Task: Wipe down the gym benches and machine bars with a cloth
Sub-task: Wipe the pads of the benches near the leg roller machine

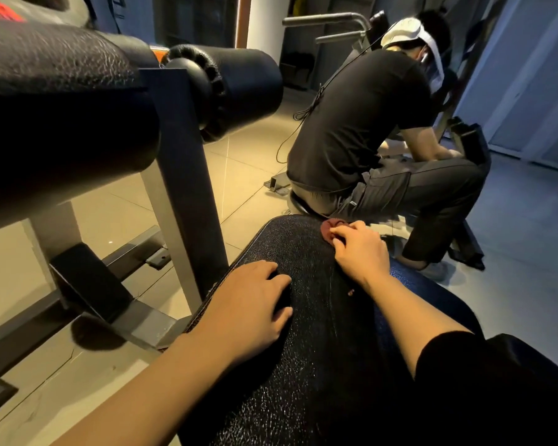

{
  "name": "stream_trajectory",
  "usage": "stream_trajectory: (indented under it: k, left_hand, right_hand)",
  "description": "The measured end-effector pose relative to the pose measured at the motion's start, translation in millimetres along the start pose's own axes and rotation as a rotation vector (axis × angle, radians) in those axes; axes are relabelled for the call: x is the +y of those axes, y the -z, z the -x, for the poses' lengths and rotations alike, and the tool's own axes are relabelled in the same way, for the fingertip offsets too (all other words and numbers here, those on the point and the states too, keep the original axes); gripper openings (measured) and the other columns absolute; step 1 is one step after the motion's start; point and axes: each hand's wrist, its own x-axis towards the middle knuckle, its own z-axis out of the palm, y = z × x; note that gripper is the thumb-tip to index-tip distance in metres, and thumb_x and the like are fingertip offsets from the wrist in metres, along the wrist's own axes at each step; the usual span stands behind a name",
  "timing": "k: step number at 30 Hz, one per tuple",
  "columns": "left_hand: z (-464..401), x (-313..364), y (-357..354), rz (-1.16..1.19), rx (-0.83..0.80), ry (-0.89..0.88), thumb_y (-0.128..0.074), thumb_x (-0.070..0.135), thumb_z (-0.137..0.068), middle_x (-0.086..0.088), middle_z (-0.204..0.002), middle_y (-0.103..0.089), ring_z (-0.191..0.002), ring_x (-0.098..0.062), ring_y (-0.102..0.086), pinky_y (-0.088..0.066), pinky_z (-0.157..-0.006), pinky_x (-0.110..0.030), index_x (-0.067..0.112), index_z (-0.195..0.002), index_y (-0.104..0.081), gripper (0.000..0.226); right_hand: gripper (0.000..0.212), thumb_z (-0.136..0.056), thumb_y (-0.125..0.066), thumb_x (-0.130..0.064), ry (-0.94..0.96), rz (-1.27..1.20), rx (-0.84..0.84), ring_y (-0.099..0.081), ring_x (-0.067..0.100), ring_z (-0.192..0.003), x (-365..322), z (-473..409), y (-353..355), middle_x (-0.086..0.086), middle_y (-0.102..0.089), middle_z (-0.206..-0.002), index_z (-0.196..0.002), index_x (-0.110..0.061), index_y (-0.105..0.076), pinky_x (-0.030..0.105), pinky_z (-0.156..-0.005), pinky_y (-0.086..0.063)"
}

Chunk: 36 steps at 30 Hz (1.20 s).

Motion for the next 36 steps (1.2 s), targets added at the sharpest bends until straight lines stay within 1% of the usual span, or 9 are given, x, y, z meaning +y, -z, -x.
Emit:
stream_trajectory:
  k: [4,8,11,14,18,20,23,29,36]
  left_hand:
    - [2.9,2.6,3.0,0.0,0.016,-0.002,-0.049,0.049,-0.094,0.003,-0.142,-0.042,-0.131,-0.016,-0.037,-0.031,-0.109,-0.03,0.025,-0.137,-0.046,0.049]
    - [10.2,12.1,4.0,0.012,0.0,-0.015,-0.05,0.049,-0.093,0.002,-0.143,-0.04,-0.132,-0.016,-0.036,-0.03,-0.11,-0.031,0.026,-0.137,-0.045,0.05]
    - [15.7,17.3,6.4,0.01,0.002,-0.025,-0.05,0.048,-0.093,0.001,-0.142,-0.041,-0.132,-0.017,-0.036,-0.029,-0.11,-0.031,0.025,-0.136,-0.047,0.049]
    - [21.7,17.5,9.3,0.003,0.007,-0.031,-0.051,0.047,-0.094,0.001,-0.14,-0.043,-0.131,-0.017,-0.036,-0.03,-0.11,-0.031,0.024,-0.136,-0.047,0.048]
    - [29.0,16.6,9.5,-0.002,-0.004,-0.032,-0.05,0.046,-0.094,0.001,-0.144,-0.039,-0.133,-0.017,-0.034,-0.027,-0.111,-0.03,0.024,-0.138,-0.045,0.049]
    - [29.5,18.0,8.6,-0.003,-0.009,-0.035,-0.05,0.047,-0.094,0.001,-0.146,-0.037,-0.134,-0.017,-0.032,-0.026,-0.112,-0.029,0.025,-0.14,-0.043,0.051]
    - [28.1,19.8,6.8,-0.007,-0.006,-0.035,-0.051,0.046,-0.094,0.001,-0.145,-0.038,-0.133,-0.017,-0.033,-0.026,-0.112,-0.028,0.024,-0.138,-0.045,0.05]
    - [24.4,17.7,5.3,-0.006,-0.004,-0.03,-0.051,0.046,-0.094,0.001,-0.145,-0.038,-0.134,-0.017,-0.033,-0.026,-0.112,-0.029,0.024,-0.138,-0.046,0.05]
    - [27.9,16.4,-0.8,-0.044,-0.04,-0.049,-0.049,0.048,-0.094,0.002,-0.149,-0.035,-0.137,-0.016,-0.031,-0.023,-0.115,-0.03,0.027,-0.14,-0.044,0.05]
  right_hand:
    - [0.056,-0.092,-0.061,-0.029,-0.023,-0.104,0.109,-0.043,0.03,-0.124,10.3,13.6,18.9,0.004,-0.041,-0.14,-0.144,-0.035,-0.042,0.042,-0.099,-0.041]
    - [0.072,-0.095,-0.057,-0.03,0.055,-0.204,-0.24,-0.026,0.033,-0.143,18.3,14.9,24.3,0.009,-0.025,-0.158,-0.154,-0.033,-0.018,0.044,-0.116,-0.024]
    - [0.08,-0.084,-0.072,-0.028,-0.073,-0.277,-0.188,-0.026,0.031,-0.142,27.0,16.4,26.3,0.013,-0.025,-0.154,-0.152,-0.026,-0.029,0.039,-0.115,-0.023]
    - [0.066,-0.08,-0.072,-0.04,-0.102,-0.196,-0.188,-0.035,0.032,-0.132,26.9,19.4,19.0,0.008,-0.043,-0.141,-0.14,-0.033,-0.047,0.042,-0.108,-0.027]
    - [0.047,-0.079,-0.071,-0.008,-0.011,-0.477,-0.124,-0.05,0.024,-0.12,12.2,32.5,13.5,0.006,-0.053,-0.129,-0.121,-0.025,-0.06,0.029,-0.101,-0.038]
    - [0.045,-0.075,-0.068,0.005,0.085,-0.475,-0.009,-0.053,0.018,-0.115,6.9,36.0,17.6,0.002,-0.058,-0.122,-0.112,-0.021,-0.065,0.02,-0.094,-0.036]
    - [0.051,-0.075,-0.061,0.01,0.113,-0.315,0.197,-0.05,0.021,-0.118,4.6,26.7,27.5,0.001,-0.055,-0.129,-0.117,-0.019,-0.065,0.025,-0.095,-0.038]
    - [0.072,-0.083,-0.073,-0.02,0.206,-0.463,-0.103,-0.036,0.019,-0.138,20.8,9.4,25.0,0.002,-0.04,-0.151,-0.146,-0.03,-0.04,0.032,-0.112,-0.027]
    - [0.045,-0.088,-0.069,-0.03,0.226,-0.373,-0.184,-0.043,0.016,-0.134,10.1,21.2,12.9,-0.003,-0.048,-0.144,-0.131,-0.029,-0.059,0.032,-0.113,-0.029]
